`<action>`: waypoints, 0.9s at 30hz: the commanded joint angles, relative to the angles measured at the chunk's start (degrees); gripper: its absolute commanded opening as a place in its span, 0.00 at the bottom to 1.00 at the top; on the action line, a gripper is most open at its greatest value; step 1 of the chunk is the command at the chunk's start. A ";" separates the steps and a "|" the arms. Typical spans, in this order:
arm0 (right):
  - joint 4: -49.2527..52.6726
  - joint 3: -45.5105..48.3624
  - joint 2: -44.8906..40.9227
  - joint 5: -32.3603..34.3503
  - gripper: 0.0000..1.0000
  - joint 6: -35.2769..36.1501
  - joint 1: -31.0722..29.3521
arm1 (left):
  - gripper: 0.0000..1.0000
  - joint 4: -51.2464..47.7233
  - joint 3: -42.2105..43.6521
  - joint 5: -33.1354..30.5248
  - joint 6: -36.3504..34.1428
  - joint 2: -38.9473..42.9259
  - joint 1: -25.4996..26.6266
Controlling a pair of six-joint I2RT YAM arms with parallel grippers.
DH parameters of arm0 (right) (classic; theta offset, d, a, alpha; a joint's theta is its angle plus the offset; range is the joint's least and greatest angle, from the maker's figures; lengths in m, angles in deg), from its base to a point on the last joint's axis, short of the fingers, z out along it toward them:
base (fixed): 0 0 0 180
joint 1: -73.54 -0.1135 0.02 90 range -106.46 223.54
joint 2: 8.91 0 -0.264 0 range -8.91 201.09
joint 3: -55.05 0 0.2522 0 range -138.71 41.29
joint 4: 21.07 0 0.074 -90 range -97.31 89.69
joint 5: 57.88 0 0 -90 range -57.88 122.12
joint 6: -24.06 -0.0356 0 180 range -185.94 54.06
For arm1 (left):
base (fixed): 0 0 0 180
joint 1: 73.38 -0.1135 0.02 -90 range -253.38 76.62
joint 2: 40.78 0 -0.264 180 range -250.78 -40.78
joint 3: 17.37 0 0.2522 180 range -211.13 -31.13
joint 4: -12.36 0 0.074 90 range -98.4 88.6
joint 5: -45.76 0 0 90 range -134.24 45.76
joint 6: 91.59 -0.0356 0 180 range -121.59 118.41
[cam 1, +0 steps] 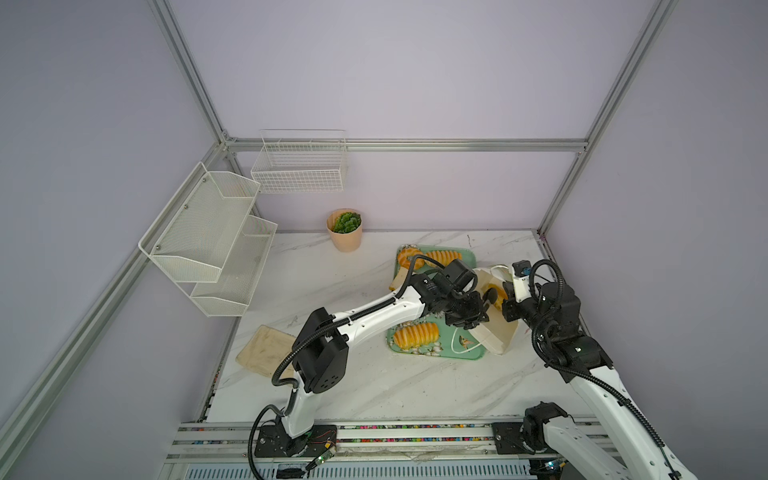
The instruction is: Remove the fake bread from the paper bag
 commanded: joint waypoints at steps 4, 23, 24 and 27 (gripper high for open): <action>-1.98 0.16 -0.68 -1.85 0.00 -1.34 -0.04 | 0.26 8.42 -4.02 1.70 5.95 -1.39 0.28; -2.94 0.94 -1.27 -4.33 0.00 -1.78 -0.02 | 0.39 8.47 -9.89 -0.80 6.89 -7.93 0.88; -2.91 1.03 -1.41 -4.59 0.00 -1.66 -0.06 | 0.39 8.57 -10.15 -0.98 6.88 -8.05 0.80; -2.95 1.30 -1.94 -5.26 0.00 -1.32 -0.06 | 0.42 8.53 -10.80 -0.85 7.25 -8.63 0.37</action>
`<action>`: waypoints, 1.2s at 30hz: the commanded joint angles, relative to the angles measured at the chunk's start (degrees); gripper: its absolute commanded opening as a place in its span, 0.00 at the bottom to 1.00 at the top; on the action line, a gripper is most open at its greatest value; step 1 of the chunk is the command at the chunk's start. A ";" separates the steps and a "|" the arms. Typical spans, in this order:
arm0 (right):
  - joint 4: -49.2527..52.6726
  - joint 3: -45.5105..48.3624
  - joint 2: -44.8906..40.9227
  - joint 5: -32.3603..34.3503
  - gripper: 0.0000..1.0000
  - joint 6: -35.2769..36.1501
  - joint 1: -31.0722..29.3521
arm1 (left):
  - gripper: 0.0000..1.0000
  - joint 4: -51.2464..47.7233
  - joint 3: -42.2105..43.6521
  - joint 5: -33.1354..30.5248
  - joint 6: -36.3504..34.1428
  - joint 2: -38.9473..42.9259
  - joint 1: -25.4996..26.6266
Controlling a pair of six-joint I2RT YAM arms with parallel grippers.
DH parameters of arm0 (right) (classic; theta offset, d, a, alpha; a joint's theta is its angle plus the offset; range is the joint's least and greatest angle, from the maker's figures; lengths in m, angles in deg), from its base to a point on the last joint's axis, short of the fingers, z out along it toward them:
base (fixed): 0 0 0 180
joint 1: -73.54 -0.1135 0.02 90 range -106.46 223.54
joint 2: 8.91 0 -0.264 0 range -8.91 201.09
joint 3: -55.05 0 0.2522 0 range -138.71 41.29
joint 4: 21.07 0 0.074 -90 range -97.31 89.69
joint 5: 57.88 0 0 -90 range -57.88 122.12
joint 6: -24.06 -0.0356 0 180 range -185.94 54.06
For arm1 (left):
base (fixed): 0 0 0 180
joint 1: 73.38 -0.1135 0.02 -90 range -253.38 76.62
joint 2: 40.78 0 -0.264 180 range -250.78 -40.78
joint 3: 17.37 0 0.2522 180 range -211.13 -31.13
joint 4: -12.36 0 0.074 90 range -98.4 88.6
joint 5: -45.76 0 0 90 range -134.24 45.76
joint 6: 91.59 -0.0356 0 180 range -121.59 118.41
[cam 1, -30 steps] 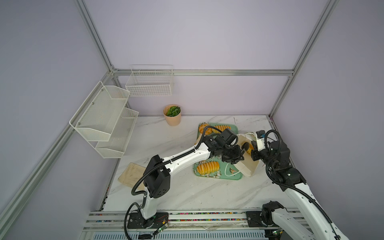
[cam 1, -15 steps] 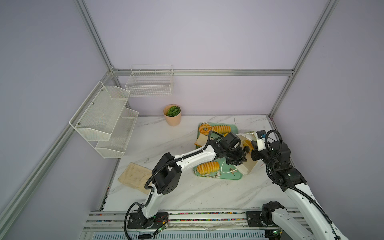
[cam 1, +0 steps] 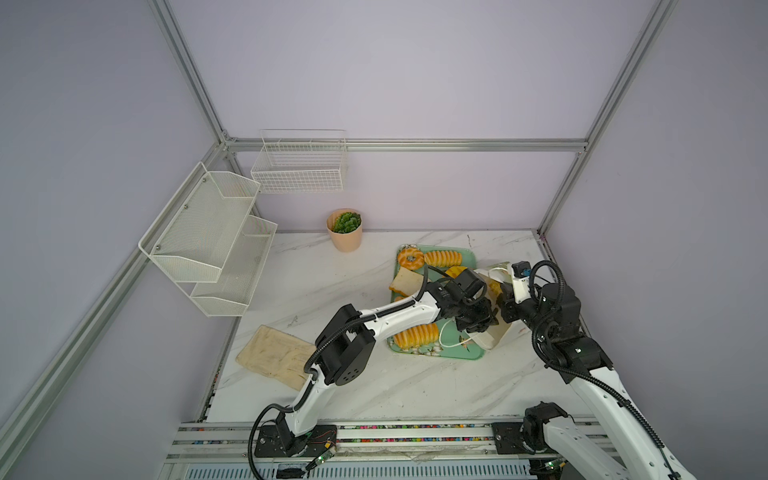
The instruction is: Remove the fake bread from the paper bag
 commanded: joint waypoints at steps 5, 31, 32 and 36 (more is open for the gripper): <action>-2.49 0.67 -1.51 -3.30 0.00 0.13 -0.06 | 0.43 3.49 -8.25 0.74 0.23 -0.30 -0.69; -1.70 -0.14 -0.87 -2.78 0.00 0.28 0.02 | 0.44 7.07 2.78 0.56 -0.10 6.33 -1.62; -1.70 -0.13 -0.88 -2.80 0.00 0.30 0.01 | 0.44 6.59 2.78 0.31 -0.09 6.40 -1.66; -1.87 -0.04 -0.57 -2.94 0.00 0.17 -0.02 | 0.44 5.56 2.78 -0.35 -0.25 6.53 -1.62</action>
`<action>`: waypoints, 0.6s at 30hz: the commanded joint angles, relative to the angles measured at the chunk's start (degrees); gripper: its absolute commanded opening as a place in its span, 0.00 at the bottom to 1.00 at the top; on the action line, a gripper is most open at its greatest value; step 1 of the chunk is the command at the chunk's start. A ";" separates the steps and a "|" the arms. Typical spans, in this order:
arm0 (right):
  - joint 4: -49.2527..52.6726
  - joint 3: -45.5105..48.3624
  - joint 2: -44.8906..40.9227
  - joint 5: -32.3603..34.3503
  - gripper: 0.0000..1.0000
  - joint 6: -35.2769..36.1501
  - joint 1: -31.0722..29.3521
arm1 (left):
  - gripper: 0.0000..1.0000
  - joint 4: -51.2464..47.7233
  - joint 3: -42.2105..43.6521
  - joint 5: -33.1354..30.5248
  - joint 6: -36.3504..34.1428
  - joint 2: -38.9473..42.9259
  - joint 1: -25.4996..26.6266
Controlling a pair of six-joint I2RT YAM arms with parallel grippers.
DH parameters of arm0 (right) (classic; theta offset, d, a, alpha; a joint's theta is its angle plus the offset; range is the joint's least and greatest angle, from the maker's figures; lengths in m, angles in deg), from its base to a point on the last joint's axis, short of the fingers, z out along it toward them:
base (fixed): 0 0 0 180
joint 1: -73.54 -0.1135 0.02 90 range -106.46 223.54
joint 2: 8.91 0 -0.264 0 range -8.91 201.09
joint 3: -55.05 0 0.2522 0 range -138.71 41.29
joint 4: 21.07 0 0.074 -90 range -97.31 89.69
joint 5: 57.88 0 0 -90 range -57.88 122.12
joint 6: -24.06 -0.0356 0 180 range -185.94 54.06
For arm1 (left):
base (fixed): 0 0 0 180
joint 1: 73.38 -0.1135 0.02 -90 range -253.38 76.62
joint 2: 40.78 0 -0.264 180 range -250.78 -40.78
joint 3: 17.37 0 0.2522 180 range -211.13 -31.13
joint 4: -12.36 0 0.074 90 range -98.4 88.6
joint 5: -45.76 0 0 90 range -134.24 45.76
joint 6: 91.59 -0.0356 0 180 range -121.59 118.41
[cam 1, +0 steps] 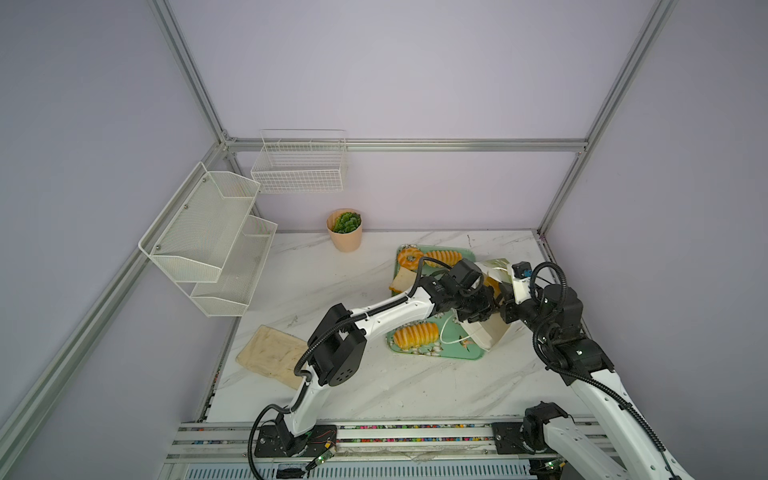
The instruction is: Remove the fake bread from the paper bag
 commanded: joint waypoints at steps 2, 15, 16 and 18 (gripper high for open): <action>-1.22 -0.14 0.26 -1.17 0.00 -0.11 -0.01 | 0.43 1.15 2.08 -0.62 -0.02 3.20 -0.32; -1.92 -0.15 0.97 -1.48 0.00 -0.42 -0.01 | 0.44 0.97 3.41 -1.02 2.27 2.36 0.08; -1.92 -0.14 0.97 -1.55 0.00 -0.42 0.02 | 0.44 1.00 3.11 -0.80 2.21 2.06 0.08; -1.85 -0.18 1.05 -1.69 0.00 -0.37 0.03 | 0.44 0.96 2.23 -0.09 2.45 1.30 0.23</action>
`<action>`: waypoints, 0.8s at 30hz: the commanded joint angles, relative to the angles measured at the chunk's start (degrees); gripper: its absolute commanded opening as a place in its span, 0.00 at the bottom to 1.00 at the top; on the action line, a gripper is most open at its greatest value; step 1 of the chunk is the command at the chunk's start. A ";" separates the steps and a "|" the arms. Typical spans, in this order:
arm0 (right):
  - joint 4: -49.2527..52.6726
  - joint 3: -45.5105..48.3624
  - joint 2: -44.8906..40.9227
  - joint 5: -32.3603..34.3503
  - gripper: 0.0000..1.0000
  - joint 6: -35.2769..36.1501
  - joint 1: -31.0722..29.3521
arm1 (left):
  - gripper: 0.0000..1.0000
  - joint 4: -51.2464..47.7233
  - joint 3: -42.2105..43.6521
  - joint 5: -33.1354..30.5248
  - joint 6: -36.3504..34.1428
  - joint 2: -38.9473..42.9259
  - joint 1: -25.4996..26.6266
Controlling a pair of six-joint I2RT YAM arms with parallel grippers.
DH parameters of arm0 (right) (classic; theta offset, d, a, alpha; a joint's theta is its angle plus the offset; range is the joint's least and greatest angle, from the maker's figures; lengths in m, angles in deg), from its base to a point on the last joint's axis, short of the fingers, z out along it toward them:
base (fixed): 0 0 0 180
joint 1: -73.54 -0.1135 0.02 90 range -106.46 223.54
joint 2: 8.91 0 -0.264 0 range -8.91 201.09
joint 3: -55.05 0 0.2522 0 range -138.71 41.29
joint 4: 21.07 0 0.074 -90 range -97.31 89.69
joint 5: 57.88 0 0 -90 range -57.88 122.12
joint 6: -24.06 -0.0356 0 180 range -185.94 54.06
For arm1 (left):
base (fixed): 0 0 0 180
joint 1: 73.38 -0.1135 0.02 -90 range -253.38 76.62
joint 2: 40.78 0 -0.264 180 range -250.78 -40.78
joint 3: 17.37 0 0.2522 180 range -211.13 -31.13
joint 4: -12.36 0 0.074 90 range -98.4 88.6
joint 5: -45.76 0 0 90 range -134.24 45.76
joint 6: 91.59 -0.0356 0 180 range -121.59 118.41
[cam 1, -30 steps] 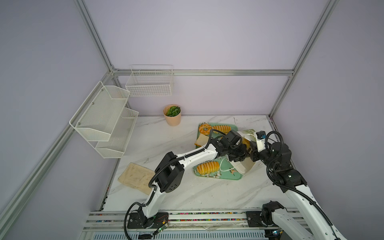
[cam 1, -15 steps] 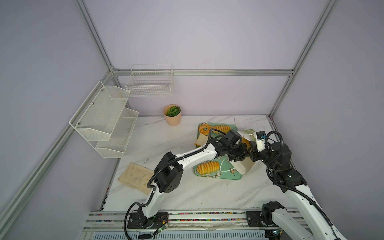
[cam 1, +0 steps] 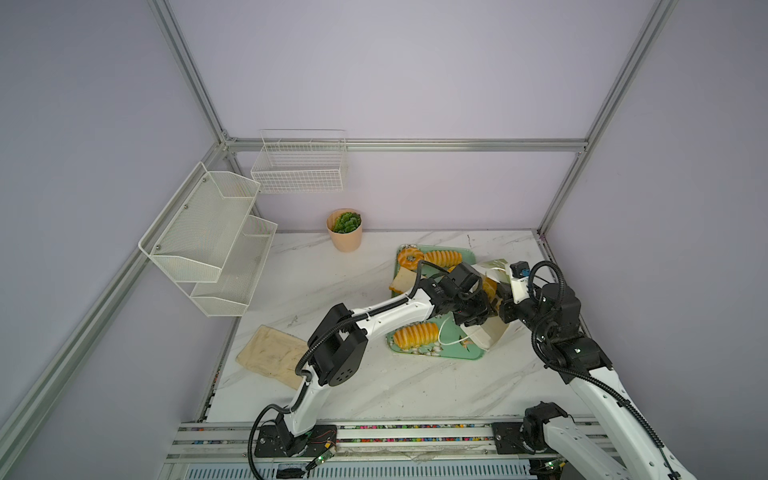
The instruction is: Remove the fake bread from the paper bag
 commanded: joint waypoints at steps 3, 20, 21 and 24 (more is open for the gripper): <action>-1.37 -0.39 0.16 -0.92 0.00 -0.28 0.01 | 0.44 2.25 -0.41 0.99 1.33 0.62 0.32; -1.11 -0.72 0.07 -1.44 0.00 -0.23 -0.01 | 0.44 2.69 -3.78 2.42 3.05 -2.70 0.59; -1.08 -0.69 -0.02 -1.56 0.00 -0.23 0.00 | 0.43 2.89 -3.95 2.57 3.32 -2.89 0.50; -0.95 -0.68 -0.10 -2.39 0.00 -0.01 0.00 | 0.43 3.83 -4.70 3.22 3.85 -3.91 0.33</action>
